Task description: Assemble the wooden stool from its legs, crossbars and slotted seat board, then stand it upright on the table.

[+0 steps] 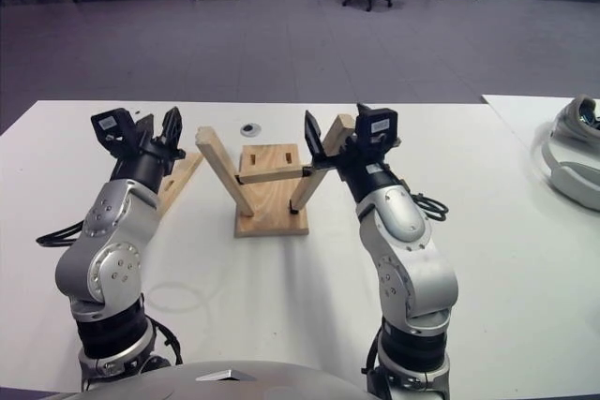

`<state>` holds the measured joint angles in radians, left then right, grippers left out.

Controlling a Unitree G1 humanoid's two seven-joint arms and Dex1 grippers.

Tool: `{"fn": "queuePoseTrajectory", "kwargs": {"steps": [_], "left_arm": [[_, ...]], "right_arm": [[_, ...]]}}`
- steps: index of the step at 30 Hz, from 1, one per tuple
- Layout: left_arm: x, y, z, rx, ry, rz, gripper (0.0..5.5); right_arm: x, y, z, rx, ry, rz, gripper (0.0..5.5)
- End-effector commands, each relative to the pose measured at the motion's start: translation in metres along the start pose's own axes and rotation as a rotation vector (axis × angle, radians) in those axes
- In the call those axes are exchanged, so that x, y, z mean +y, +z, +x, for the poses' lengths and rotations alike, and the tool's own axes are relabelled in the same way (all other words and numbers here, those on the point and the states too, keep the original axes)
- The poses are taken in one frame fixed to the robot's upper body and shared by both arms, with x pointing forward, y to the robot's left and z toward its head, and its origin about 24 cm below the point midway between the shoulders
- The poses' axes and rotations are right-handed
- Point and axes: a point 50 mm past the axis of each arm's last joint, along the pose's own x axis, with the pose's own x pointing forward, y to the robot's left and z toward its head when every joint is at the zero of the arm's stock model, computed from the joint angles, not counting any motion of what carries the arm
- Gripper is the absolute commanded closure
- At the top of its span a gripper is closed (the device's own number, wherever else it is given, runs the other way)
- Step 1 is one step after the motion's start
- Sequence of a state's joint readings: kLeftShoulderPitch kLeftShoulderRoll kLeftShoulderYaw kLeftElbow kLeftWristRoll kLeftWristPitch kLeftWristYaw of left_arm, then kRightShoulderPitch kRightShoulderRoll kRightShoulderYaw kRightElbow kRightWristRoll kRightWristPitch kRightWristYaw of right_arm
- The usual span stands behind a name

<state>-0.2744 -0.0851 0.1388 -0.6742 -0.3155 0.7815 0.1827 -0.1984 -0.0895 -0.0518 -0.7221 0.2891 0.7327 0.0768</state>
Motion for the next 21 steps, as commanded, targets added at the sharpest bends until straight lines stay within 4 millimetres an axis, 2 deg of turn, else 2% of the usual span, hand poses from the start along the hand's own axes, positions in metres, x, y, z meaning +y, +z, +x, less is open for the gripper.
{"fn": "queuePoseTrajectory", "kwargs": {"steps": [1,3,5,7,9,12,14,21], "left_arm": [[-0.014,0.014,0.005,-0.044,-0.055,-0.05,2.98],[-0.016,0.02,0.011,-0.075,-0.102,-0.037,2.98],[-0.013,0.023,0.018,-0.089,-0.113,-0.025,2.98],[-0.013,0.025,0.023,-0.095,-0.129,-0.018,2.98],[-0.021,0.023,0.026,-0.079,-0.189,-0.018,2.98],[-0.035,0.017,0.027,-0.042,-0.276,-0.024,2.98],[-0.039,0.012,0.027,-0.015,-0.308,-0.014,2.98],[-0.03,-0.014,0.027,0.073,-0.275,0.032,2.98]], "right_arm": [[-0.002,0.033,0.005,-0.165,0.076,0.075,0.78],[-0.011,0.053,0.014,-0.242,0.098,0.16,0.78],[-0.031,0.06,0.026,-0.244,0.062,0.215,0.78],[-0.05,0.054,0.036,-0.18,-0.006,0.271,0.78],[-0.061,0.038,0.043,-0.067,-0.046,0.33,0.78],[-0.063,0.014,0.044,0.077,-0.056,0.329,0.78],[-0.059,0.005,0.043,0.125,-0.043,0.343,0.78],[-0.048,-0.012,0.035,0.233,0.004,0.321,0.78]]}}
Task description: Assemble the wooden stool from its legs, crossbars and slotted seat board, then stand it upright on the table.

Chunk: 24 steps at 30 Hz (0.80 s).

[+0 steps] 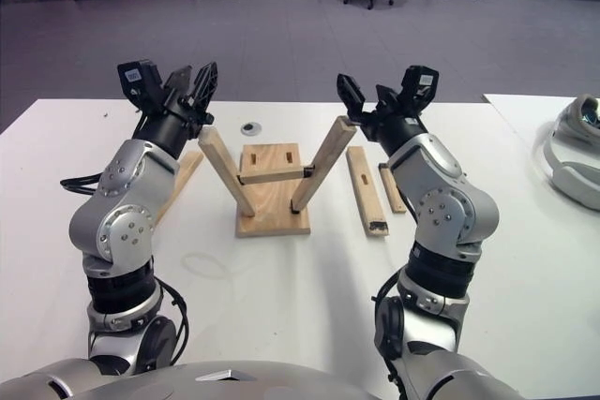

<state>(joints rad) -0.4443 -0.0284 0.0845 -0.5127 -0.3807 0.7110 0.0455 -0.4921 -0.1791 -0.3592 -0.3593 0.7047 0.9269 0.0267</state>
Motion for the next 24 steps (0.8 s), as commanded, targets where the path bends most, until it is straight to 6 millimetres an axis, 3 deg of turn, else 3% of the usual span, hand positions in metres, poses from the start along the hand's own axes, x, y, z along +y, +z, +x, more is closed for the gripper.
{"fn": "queuePoseTrajectory", "kwargs": {"steps": [1,5,9,12,15,19,24], "left_arm": [[0.002,-0.027,-0.003,0.118,0.002,0.021,2.98],[-0.012,-0.039,-0.005,0.136,-0.029,0.006,2.98],[-0.033,-0.042,-0.005,0.133,-0.101,-0.027,2.98],[-0.035,-0.048,-0.003,0.152,-0.104,-0.034,2.98],[-0.028,-0.052,0.002,0.164,-0.076,-0.038,2.98],[-0.019,-0.045,0.005,0.124,-0.053,-0.03,2.98],[-0.017,0.002,0.012,-0.058,-0.122,-0.042,2.98]], "right_arm": [[-0.002,-0.023,-0.006,0.12,-0.016,-0.026,0.78],[-0.005,-0.031,-0.009,0.154,-0.053,-0.065,0.78],[0.008,-0.041,0.005,0.185,-0.058,-0.063,0.78],[0.027,-0.065,0.004,0.289,-0.011,-0.084,0.78],[0.031,-0.087,-0.004,0.389,0.001,-0.12,0.78],[0.024,-0.075,-0.002,0.321,-0.03,-0.109,0.78],[0.021,-0.021,0.01,0.034,-0.006,-0.082,0.78]]}}
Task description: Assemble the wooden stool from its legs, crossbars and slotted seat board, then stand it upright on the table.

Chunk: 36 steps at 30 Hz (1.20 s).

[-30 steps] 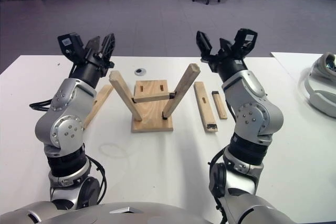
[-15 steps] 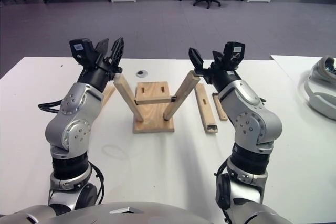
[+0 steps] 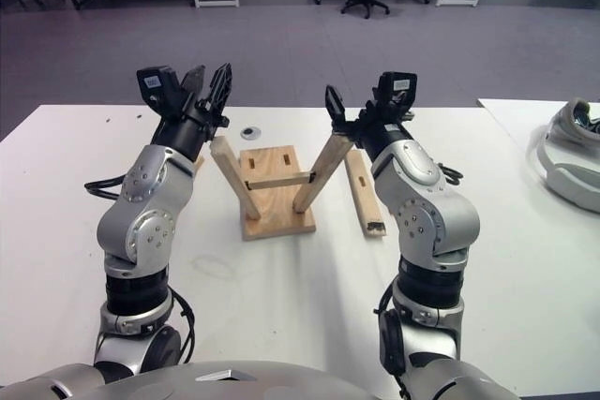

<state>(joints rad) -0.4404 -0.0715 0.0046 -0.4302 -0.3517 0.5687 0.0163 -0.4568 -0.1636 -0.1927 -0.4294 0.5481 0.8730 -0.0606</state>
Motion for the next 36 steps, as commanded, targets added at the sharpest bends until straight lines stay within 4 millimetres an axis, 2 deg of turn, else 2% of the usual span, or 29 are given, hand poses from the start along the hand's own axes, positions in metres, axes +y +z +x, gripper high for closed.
{"fn": "queuePoseTrajectory", "kwargs": {"steps": [1,6,8,9,10,12,15,16,17,18,20,22,24,26,27,29,31,32,34,36], "left_arm": [[0.0,0.027,0.005,-0.064,-0.08,-0.005,2.98],[0.006,0.091,0.013,-0.206,-0.236,0.105,2.98],[0.004,0.102,0.01,-0.208,-0.302,0.137,2.98],[0.004,0.097,0.007,-0.176,-0.328,0.144,2.98],[0.006,0.088,0.004,-0.133,-0.338,0.148,2.98],[0.013,0.046,-0.006,0.023,-0.342,0.131,2.98],[0.038,-0.039,-0.023,0.276,-0.296,0.048,2.98],[0.05,-0.065,-0.026,0.35,-0.24,0.049,2.98],[0.056,-0.078,-0.027,0.386,-0.227,0.063,2.98],[0.053,-0.078,-0.025,0.373,-0.246,0.05,2.98],[0.04,-0.06,-0.017,0.291,-0.32,0.007,2.98],[0.03,-0.038,-0.011,0.195,-0.371,-0.031,2.98],[0.028,-0.005,-0.006,0.057,-0.377,-0.075,2.98],[0.032,0.022,-0.005,-0.051,-0.356,-0.108,2.98],[0.039,0.042,-0.004,-0.124,-0.33,-0.121,2.98],[0.058,0.067,-0.006,-0.196,-0.282,-0.103,2.98],[0.083,0.067,-0.012,-0.159,-0.202,-0.033,2.98],[0.098,0.058,-0.018,-0.105,-0.139,0.0,2.98],[0.122,0.027,-0.031,0.064,0.032,0.131,2.98],[0.119,0.005,-0.041,0.135,0.085,0.128,2.98]], "right_arm": [[0.002,0.005,0.007,-0.029,0.09,0.079,0.78],[0.004,0.069,0.0,-0.269,0.257,0.069,0.78],[0.007,0.089,-0.008,-0.328,0.309,0.067,0.78],[0.008,0.092,-0.01,-0.325,0.325,0.06,0.78],[0.008,0.088,-0.011,-0.29,0.334,0.054,0.78],[0.005,0.051,-0.007,-0.123,0.322,0.095,0.78],[-0.012,-0.046,-0.007,0.265,0.159,0.196,0.78],[-0.012,-0.061,-0.01,0.313,0.14,0.203,0.78],[-0.008,-0.062,-0.011,0.304,0.152,0.218,0.78],[-0.002,-0.051,-0.009,0.247,0.192,0.236,0.78],[0.003,-0.02,-0.005,0.114,0.248,0.268,0.78],[0.005,0.0,-0.004,0.026,0.285,0.316,0.78],[0.009,0.02,-0.006,-0.056,0.363,0.377,0.78],[0.011,0.034,-0.006,-0.113,0.422,0.414,0.78],[0.007,0.043,-0.003,-0.154,0.441,0.432,0.78],[-0.012,0.056,0.003,-0.22,0.402,0.463,0.78],[-0.034,0.054,0.015,-0.218,0.306,0.433,0.78],[-0.045,0.04,0.023,-0.171,0.238,0.38,0.78],[-0.063,0.005,0.032,-0.073,0.083,0.262,0.78],[-0.063,-0.017,0.026,-0.055,0.04,0.233,0.78]]}}
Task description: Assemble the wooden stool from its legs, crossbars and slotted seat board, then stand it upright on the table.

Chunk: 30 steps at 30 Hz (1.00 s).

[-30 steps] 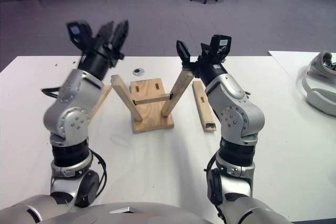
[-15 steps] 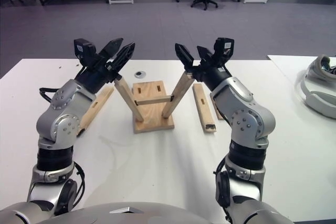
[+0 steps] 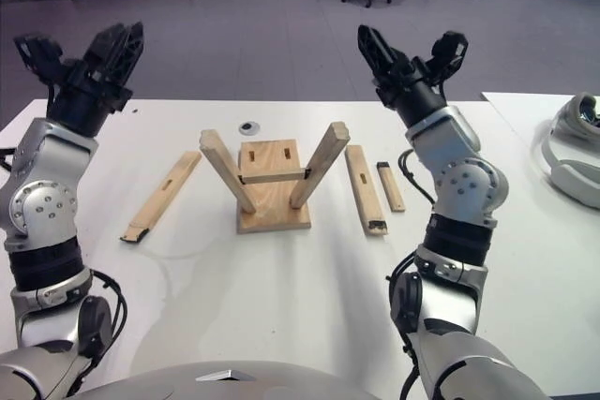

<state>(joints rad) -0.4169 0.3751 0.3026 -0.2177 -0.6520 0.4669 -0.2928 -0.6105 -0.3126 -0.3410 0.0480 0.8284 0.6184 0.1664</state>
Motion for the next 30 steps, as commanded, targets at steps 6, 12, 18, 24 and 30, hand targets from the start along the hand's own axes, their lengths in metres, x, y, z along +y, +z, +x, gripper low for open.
{"fn": "queuePoseTrajectory", "kwargs": {"steps": [6,12,18,24,30], "left_arm": [[-0.019,-0.089,-0.038,0.311,0.134,0.082,2.98],[0.047,-0.079,-0.07,0.394,0.243,0.25,2.98],[0.053,-0.07,-0.078,0.467,0.062,0.342,2.98],[0.039,-0.065,-0.081,0.711,-0.363,0.633,2.98],[0.022,-0.08,-0.104,1.016,-0.652,0.773,2.98]], "right_arm": [[0.005,-0.098,-0.024,0.272,0.198,-0.316,0.78],[0.075,-0.113,-0.075,0.419,0.868,-0.262,0.78],[0.058,-0.113,-0.062,0.392,0.709,-0.436,0.78],[-0.039,-0.111,-0.039,0.448,0.121,-0.61,0.78],[-0.074,-0.138,-0.024,0.638,0.066,-0.802,0.78]]}}
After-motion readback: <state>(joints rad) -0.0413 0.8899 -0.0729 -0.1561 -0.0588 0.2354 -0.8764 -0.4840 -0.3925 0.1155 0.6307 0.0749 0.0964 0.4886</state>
